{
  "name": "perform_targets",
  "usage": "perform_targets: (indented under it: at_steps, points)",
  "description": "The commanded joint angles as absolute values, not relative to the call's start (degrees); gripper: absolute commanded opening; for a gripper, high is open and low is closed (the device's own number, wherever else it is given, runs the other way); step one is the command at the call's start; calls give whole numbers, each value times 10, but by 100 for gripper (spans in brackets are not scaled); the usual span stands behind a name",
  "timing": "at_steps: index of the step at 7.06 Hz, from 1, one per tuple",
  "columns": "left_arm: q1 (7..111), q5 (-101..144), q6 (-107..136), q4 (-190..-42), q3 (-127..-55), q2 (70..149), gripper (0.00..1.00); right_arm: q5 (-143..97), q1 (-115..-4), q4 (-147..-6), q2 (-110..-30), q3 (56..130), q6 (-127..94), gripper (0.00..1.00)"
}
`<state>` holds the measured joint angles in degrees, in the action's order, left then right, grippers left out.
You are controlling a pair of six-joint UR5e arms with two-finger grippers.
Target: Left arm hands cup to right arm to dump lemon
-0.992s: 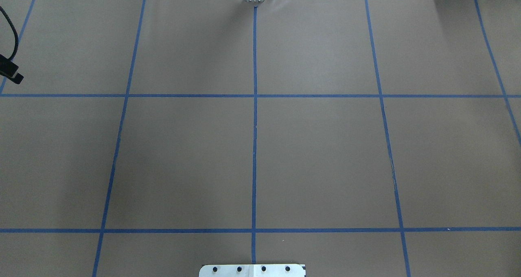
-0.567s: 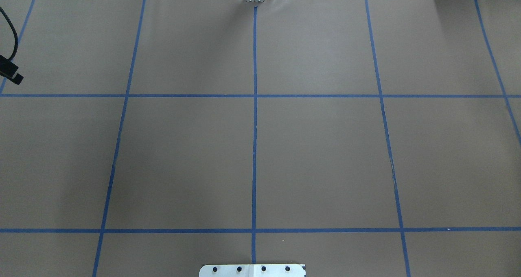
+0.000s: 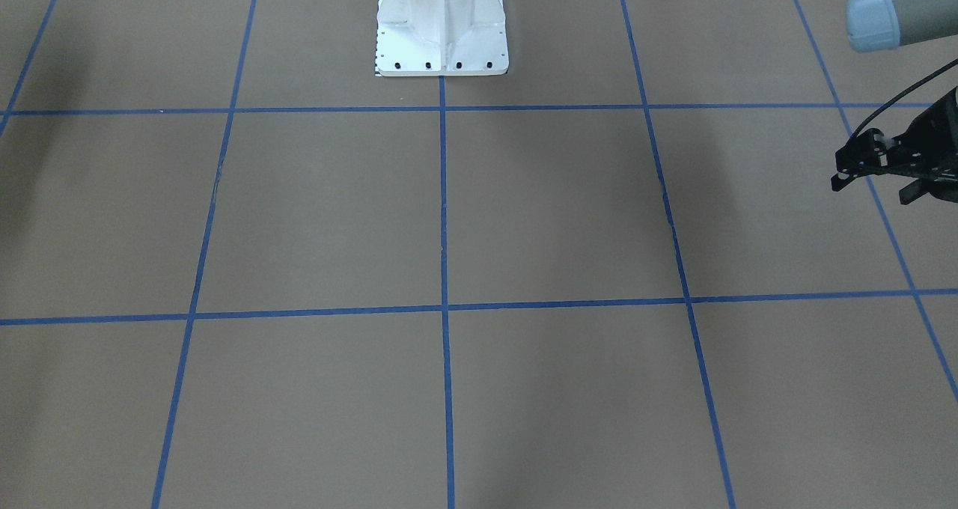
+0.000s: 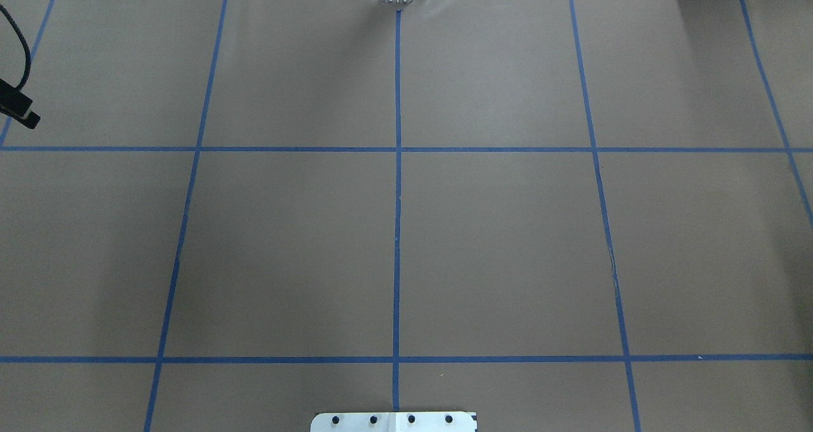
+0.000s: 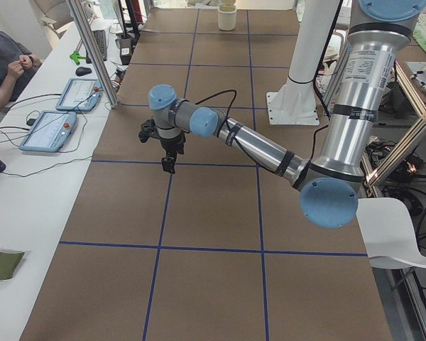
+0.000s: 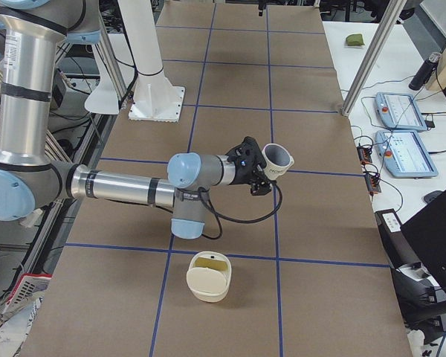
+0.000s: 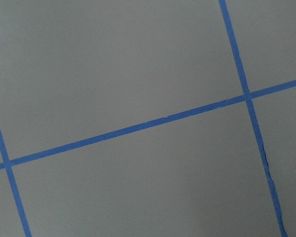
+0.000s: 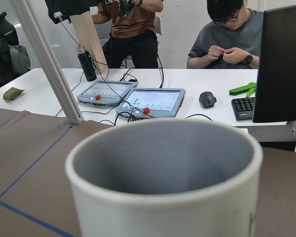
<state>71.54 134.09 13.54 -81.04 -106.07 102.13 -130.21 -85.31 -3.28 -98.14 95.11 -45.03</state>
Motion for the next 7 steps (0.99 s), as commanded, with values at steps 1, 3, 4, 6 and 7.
perform_targets:
  at_steps: [1, 3, 4, 6, 7]
  points:
    - [714, 1362, 220, -813, -1061, 1057, 100, -1233, -764, -90, -914, 952, -448, 0]
    - [700, 1368, 323, -813, -1061, 1107, 100, -1077, -641, -178, -871, 977, -447, 0]
    - [674, 1366, 374, -814, -1056, 1136, 100, -1021, -607, -251, -841, 1000, -446, 0]
    - [635, 1366, 486, -816, -1028, 1218, 100, -869, -507, -448, -800, 1082, -371, 0]
    - [614, 1367, 535, -817, -1013, 1266, 100, -781, -442, -514, -759, 1090, -371, 0]
